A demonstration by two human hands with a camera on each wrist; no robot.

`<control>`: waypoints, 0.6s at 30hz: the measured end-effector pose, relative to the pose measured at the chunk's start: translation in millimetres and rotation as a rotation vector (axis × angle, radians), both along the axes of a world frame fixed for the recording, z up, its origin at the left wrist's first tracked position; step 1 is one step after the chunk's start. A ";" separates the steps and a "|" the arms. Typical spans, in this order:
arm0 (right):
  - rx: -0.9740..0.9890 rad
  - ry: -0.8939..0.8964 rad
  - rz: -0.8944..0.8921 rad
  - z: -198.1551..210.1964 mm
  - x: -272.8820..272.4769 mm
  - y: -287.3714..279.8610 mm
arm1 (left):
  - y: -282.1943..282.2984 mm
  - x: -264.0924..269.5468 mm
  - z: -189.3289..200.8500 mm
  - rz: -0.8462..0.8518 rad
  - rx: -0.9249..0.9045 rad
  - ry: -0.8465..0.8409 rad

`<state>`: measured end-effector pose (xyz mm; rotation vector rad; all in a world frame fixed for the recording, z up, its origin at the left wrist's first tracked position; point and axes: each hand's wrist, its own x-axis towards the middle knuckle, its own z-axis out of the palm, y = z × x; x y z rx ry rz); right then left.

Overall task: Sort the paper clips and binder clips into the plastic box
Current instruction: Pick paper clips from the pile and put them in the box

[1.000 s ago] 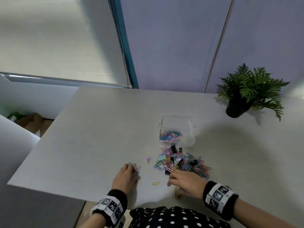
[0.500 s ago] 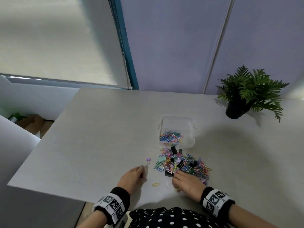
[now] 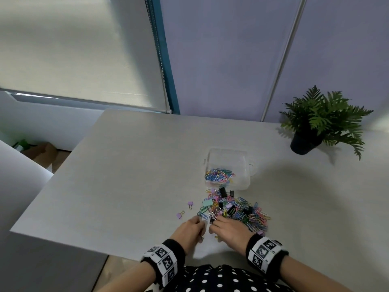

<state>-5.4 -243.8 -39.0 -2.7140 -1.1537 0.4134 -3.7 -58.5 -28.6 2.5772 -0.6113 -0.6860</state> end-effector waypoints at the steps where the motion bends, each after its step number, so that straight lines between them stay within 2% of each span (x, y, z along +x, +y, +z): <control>1: -0.028 -0.019 0.016 -0.9 0.0 0.8 | -1.1 0.3 -1.6 0.004 0.014 -0.006; 6: -0.071 -0.167 0.036 2.4 -5.7 1.3 | -6.8 6.5 1.1 -0.011 0.207 -0.129; 10: -0.075 -0.162 0.023 6.8 -6.6 2.0 | -12.0 21.5 6.8 0.201 0.126 -0.131; 12: -0.094 -0.172 0.049 6.5 -6.5 1.6 | -15.6 28.7 7.8 0.246 0.096 -0.113; 14: -0.086 -0.145 0.039 8.0 -4.3 -0.3 | -19.1 33.2 9.0 0.256 0.106 -0.107; 16: 0.010 -0.123 0.030 12.7 -4.6 -4.5 | -21.9 35.8 8.8 0.244 0.133 -0.126; 18: 0.192 0.067 -0.061 19.5 -0.5 -10.8 | -22.6 38.1 9.1 0.218 0.172 -0.137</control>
